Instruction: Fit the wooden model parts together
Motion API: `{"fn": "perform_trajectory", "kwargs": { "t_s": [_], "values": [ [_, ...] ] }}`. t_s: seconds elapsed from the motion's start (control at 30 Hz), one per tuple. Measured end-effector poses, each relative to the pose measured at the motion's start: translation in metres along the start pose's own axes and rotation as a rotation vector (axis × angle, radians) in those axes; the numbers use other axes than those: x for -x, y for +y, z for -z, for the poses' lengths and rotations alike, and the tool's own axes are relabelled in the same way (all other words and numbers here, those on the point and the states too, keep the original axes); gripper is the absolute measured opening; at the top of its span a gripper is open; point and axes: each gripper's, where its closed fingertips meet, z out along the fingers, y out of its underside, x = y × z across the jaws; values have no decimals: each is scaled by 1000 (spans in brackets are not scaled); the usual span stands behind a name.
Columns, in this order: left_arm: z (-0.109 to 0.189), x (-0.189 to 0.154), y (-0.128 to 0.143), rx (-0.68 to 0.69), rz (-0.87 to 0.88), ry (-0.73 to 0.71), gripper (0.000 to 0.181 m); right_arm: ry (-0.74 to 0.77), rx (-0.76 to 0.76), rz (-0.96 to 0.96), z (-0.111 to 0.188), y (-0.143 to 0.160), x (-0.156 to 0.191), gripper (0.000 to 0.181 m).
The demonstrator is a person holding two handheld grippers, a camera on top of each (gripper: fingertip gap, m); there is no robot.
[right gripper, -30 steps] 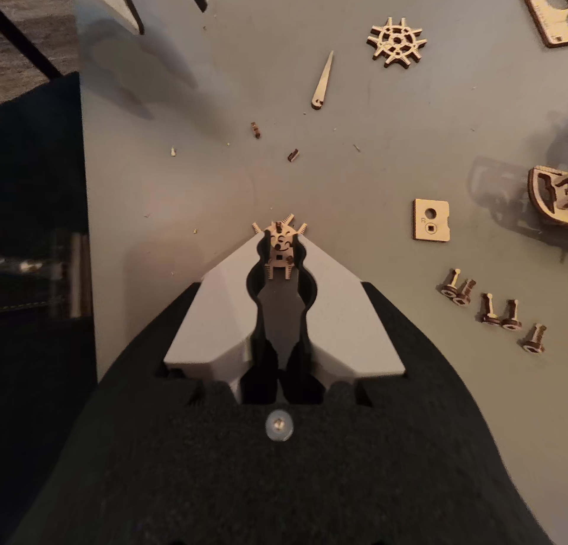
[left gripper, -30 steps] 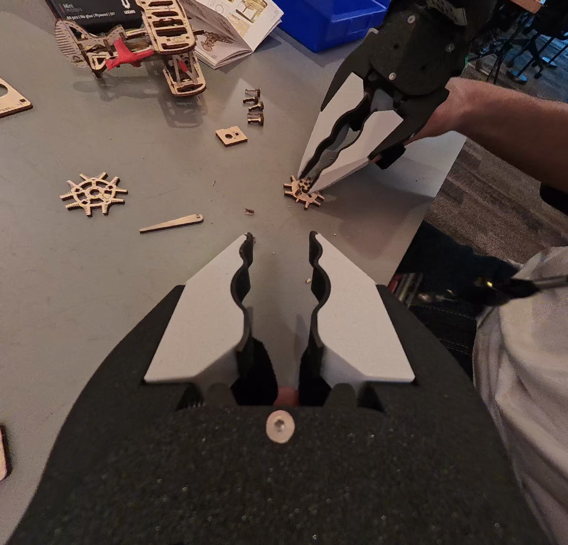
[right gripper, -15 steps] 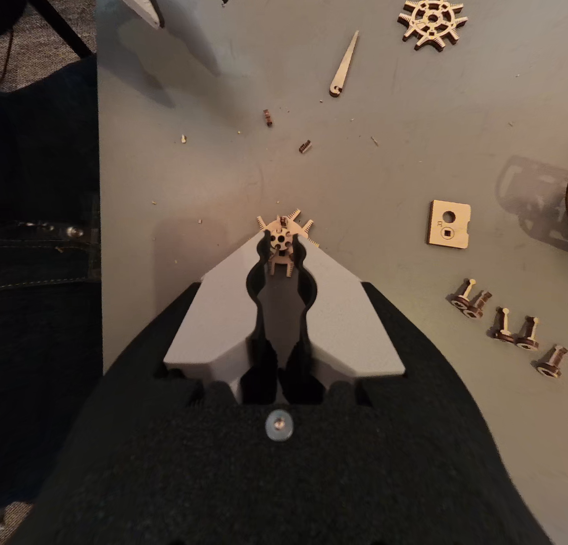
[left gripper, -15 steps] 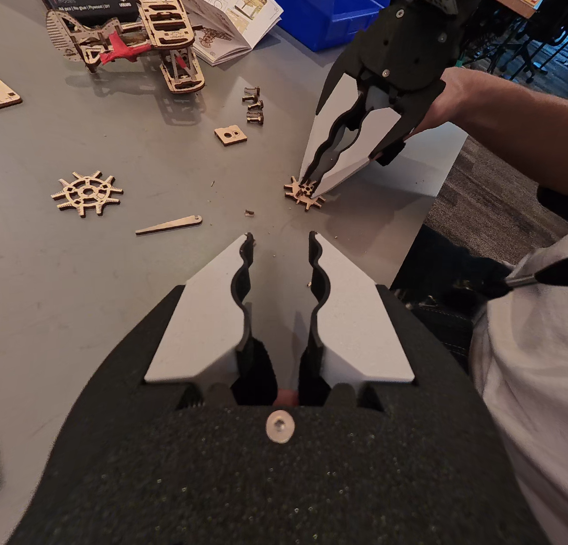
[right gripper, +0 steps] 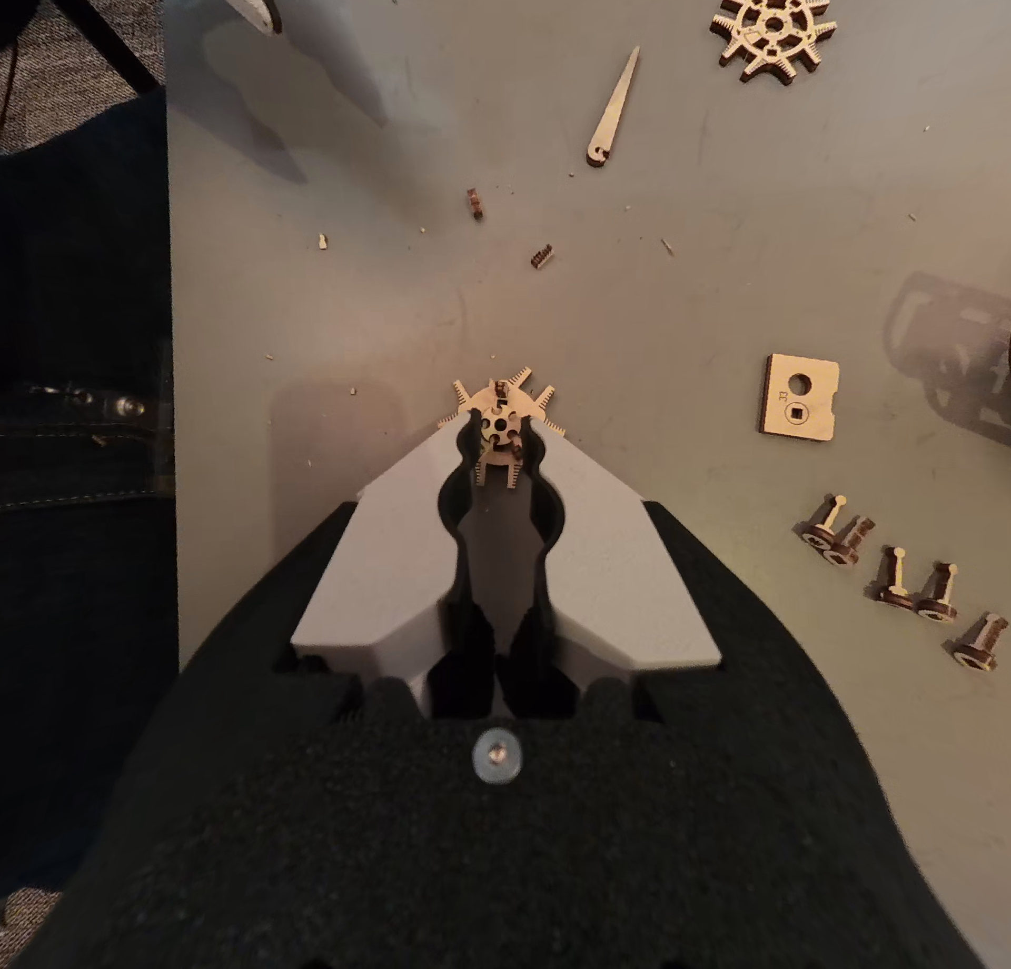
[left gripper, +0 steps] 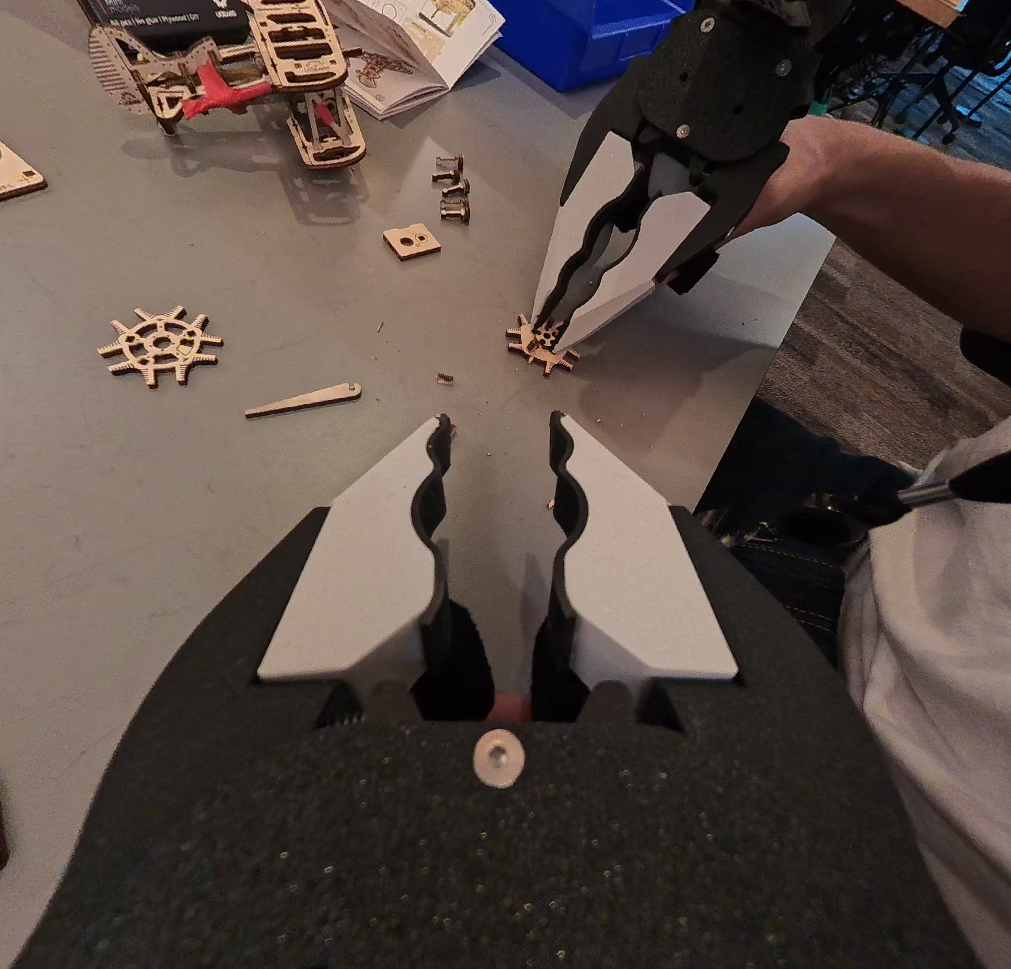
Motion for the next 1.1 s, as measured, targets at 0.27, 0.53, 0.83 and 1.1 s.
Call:
{"fn": "perform_trajectory", "kwargs": {
  "t_s": [0.27,0.53,0.83,1.1],
  "values": [
    [1,-1,1,4,-4,2,34,-8,-15,-4,-1,-1,1,13],
    [0,0,3,16,-10,-4,34,-24,-24,-24,5,-1,1,25],
    [-3,6,8,18,-6,-26,34,0,-205,-88,35,-14,-10,24],
    [7,48,-13,-138,-19,-258,34,630,-441,-317,119,11,-191,40]
  ]
}}
